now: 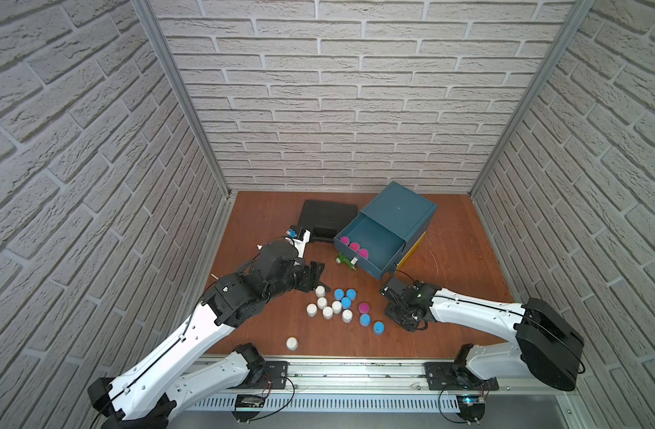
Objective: Put the paint cans in the drawer according to color
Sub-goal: Pick up the paint can at the center of the board, then place the paint can in the drawer.
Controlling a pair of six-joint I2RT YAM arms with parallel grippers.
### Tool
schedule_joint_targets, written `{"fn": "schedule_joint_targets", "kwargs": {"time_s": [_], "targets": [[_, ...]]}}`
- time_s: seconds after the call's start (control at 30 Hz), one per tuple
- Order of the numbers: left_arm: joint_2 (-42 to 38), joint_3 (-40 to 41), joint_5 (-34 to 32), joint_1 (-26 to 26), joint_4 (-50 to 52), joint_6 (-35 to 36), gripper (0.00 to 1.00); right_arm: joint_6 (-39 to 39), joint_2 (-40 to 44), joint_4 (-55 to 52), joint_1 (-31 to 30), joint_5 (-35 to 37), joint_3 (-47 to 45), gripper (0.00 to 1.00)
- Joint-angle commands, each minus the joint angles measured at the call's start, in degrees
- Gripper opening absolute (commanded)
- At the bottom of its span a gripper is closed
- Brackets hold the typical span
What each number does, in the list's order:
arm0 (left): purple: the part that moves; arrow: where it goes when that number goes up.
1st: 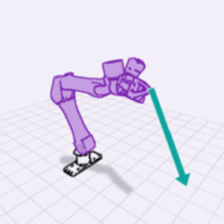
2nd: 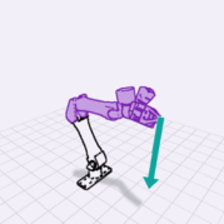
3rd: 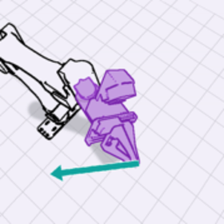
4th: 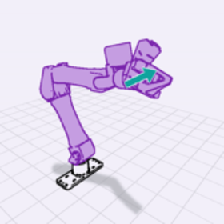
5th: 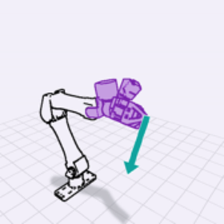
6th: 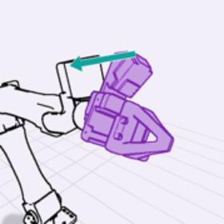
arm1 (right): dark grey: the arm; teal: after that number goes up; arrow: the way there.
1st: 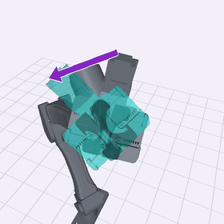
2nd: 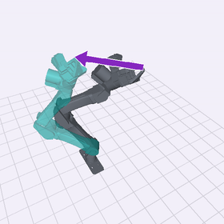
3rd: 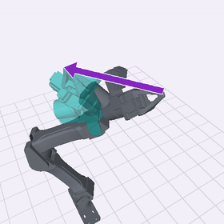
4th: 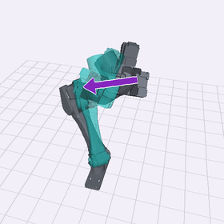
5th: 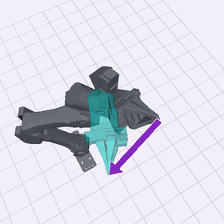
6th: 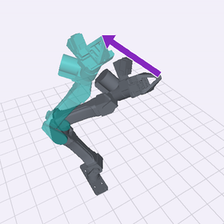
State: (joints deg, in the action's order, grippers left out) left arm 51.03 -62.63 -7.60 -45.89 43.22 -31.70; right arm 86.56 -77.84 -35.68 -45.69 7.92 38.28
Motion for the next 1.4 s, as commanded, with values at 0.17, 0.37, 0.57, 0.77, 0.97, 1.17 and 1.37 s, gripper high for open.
{"fn": "schedule_joint_targets", "kwargs": {"time_s": [0.17,0.37,0.57,0.77,0.97,1.17,1.37], "targets": [[-0.1,0.2,-0.1,-0.2,-2.6,0.1,0.66,-2.9,0.3,-9.6,0.4,2.8,5.2,0.16],[-0.4,0.4,-0.2,-0.2,-2.4,-0.1,0.66,-12.0,6.2,-23.2,0.4,11.1,17.7,0.02],[0.1,0.4,-0.2,-0.2,-2.9,0.0,0.66,-28.1,9.0,-30.4,0.5,18.1,35.0,0.02],[1.2,-0.4,0.0,-0.2,-3.3,0.5,0.66,-45.0,-1.0,-33.2,2.7,12.4,55.9,0.02],[1.9,-1.0,-0.5,-0.2,-3.9,1.0,0.66,-53.5,-14.7,-39.8,7.6,-0.5,71.5,0.02],[2.6,-2.0,-1.2,-0.3,-4.2,1.6,0.66,-56.1,-23.6,-47.2,9.8,-5.0,79.0,0.02],[2.3,-1.8,-1.7,-0.3,-4.3,1.6,0.66,-57.5,-27.3,-49.0,10.2,-7.0,79.3,0.02]]}}
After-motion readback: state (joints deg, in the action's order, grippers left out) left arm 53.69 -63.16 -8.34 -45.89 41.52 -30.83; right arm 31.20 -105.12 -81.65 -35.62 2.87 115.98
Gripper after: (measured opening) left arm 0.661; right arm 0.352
